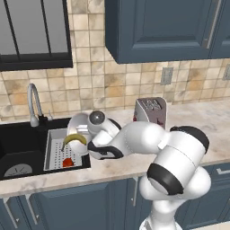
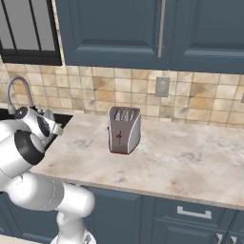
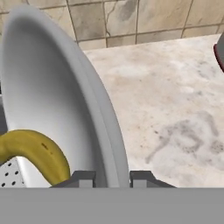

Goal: Dump the tomato and banana from the bowl so the bowl can be washed. Place the bowl in the sink after clearing the leftovers.

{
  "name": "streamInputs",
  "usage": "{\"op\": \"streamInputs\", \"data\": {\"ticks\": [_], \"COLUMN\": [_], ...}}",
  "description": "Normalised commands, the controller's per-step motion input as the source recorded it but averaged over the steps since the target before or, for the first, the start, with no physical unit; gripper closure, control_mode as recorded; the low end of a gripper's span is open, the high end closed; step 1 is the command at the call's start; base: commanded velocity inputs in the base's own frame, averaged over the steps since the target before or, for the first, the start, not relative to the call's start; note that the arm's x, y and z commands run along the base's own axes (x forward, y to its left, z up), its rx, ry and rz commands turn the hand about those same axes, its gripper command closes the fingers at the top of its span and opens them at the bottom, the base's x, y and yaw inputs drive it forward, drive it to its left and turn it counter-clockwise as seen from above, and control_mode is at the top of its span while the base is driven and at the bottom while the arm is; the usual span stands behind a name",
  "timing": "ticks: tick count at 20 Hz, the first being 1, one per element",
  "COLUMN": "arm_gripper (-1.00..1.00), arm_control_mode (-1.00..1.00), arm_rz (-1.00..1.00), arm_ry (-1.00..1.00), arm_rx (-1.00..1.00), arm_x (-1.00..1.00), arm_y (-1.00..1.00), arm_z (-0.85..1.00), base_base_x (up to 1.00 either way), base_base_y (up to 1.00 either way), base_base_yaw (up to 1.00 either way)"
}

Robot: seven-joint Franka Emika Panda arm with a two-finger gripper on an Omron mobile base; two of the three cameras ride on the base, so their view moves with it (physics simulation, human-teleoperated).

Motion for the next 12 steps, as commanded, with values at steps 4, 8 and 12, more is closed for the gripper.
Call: {"op": "streamInputs", "data": {"ticks": [4, 8, 12], "arm_gripper": [1.00, 1.00, 1.00], "arm_control_mode": [-1.00, -1.00, -1.00], "arm_rz": [-0.01, -0.04, -0.10], "arm_ry": [0.00, 0.00, 0.00], "arm_rx": [-0.09, -0.11, -0.05], "arm_x": [0.00, 0.00, 0.00], "arm_y": [0.22, 0.17, 0.01], "arm_z": [0.19, 0.24, 0.39], "base_base_x": [0.00, 0.00, 0.00], "base_base_y": [0.00, 0.00, 0.00], "base_base_yaw": [0.00, 0.00, 0.00]}}
